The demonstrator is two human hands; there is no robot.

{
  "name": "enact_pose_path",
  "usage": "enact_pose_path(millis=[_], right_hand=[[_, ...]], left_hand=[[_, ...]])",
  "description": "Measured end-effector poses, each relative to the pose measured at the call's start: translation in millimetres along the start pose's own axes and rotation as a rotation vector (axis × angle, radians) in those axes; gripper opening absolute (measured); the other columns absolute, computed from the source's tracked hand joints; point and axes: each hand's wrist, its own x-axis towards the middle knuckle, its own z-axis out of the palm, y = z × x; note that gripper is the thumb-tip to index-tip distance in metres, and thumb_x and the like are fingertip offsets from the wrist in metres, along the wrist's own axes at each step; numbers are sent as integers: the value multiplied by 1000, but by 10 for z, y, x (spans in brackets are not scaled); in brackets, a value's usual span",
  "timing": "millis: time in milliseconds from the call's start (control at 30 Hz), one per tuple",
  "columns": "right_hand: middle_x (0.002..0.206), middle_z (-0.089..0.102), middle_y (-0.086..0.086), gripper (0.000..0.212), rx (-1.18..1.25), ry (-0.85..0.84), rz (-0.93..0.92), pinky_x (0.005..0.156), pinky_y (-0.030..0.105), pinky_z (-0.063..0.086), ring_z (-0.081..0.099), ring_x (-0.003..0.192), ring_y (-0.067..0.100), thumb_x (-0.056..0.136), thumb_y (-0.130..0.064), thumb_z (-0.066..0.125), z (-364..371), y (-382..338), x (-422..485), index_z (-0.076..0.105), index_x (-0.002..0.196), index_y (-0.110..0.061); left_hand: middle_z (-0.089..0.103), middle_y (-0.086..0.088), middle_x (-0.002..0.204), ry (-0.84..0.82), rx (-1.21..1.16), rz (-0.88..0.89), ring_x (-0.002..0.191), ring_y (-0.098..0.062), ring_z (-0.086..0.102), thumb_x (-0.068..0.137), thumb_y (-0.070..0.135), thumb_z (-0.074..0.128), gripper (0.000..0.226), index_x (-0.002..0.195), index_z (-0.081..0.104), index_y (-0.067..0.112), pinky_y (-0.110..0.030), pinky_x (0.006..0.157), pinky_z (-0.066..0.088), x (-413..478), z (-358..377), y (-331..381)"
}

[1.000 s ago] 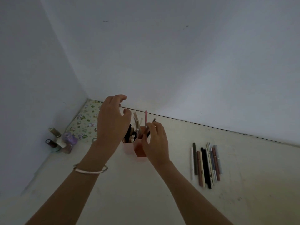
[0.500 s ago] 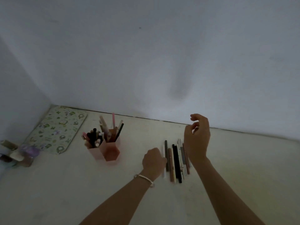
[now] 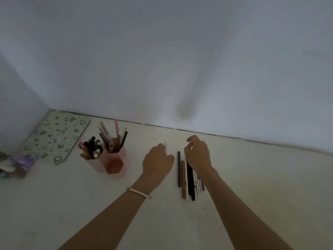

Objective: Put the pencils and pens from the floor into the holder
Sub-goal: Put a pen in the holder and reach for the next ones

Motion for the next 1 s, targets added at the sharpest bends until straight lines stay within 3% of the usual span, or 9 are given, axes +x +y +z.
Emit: enact_pose_path(millis=[100, 233, 333, 400, 633, 733, 833, 933, 1000], right_hand=[[99, 62, 14, 27, -228, -163, 33, 79, 36, 48, 57, 97, 31, 89, -15, 48, 232, -39, 49, 51, 116, -12], [100, 63, 13, 25, -471, -195, -72, 81, 36, 42, 54, 103, 31, 90, -11, 46, 449, -71, 3, 46, 115, -7], [91, 64, 14, 29, -101, -182, 5, 65, 28, 43, 59, 85, 27, 89, -9, 53, 450, -253, -2, 49, 117, -5], [79, 62, 4, 26, 190, -111, 38, 51, 14, 38, 56, 65, 15, 88, -8, 57, 326, -486, 45, 54, 114, -9], [73, 61, -3, 14, 619, 150, -81, 45, 8, 36, 47, 47, 2, 88, -7, 55, -158, -1307, -38, 60, 97, -15], [73, 60, -7, 15, 726, 216, -107, 48, 8, 36, 44, 50, 1, 87, -4, 56, -183, -1472, -127, 61, 98, -13], [75, 59, -11, 16, 754, 270, -151, 55, 11, 38, 44, 59, 6, 86, -3, 58, -113, -1548, -211, 61, 99, -13], [79, 61, -12, 17, 751, 287, -203, 60, 18, 42, 47, 65, 11, 87, -4, 60, 11, -1585, -312, 62, 99, -15], [81, 63, -10, 17, 708, 294, -254, 63, 21, 45, 50, 68, 13, 87, -6, 62, 109, -1616, -382, 62, 98, -18]], left_hand=[[57, -1, 72, 190, -167, 101, 64, -19, 55, 83, 23, 53, 11, 79, 49, 14, -32, 58, 48, -70, -521, 55], [63, -1, 76, 351, -341, 133, 69, -17, 64, 86, 19, 57, 11, 95, 56, 14, -33, 63, 55, -171, -1091, 29], [62, 5, 79, 437, -388, 193, 65, -13, 66, 86, 15, 63, 60, 138, 34, 22, -27, 59, 56, -193, -1386, -154], [63, 1, 78, 484, -341, 211, 58, -13, 64, 86, 13, 66, 83, 149, 13, 28, -26, 54, 54, -142, -1547, -345], [61, 2, 77, 498, -42, 152, 65, -12, 61, 90, 16, 63, 46, 126, 36, 22, -22, 59, 47, 18, -1547, -803], [65, -2, 79, 476, 107, 167, 71, -21, 63, 89, 22, 64, 32, 116, 46, 18, -35, 67, 50, 59, -1439, -885], [68, 3, 78, 476, 261, 207, 75, -19, 63, 86, 27, 68, 28, 109, 56, 19, -31, 76, 42, 65, -1343, -935], [70, 2, 103, 466, 373, 231, 105, -20, 59, 84, 38, 67, 25, 102, 69, 22, -36, 90, 39, 92, -1268, -1048], [66, -1, 118, 493, 325, 225, 117, -22, 54, 86, 48, 56, 38, 110, 69, 21, -40, 96, 39, 82, -1312, -1086]])
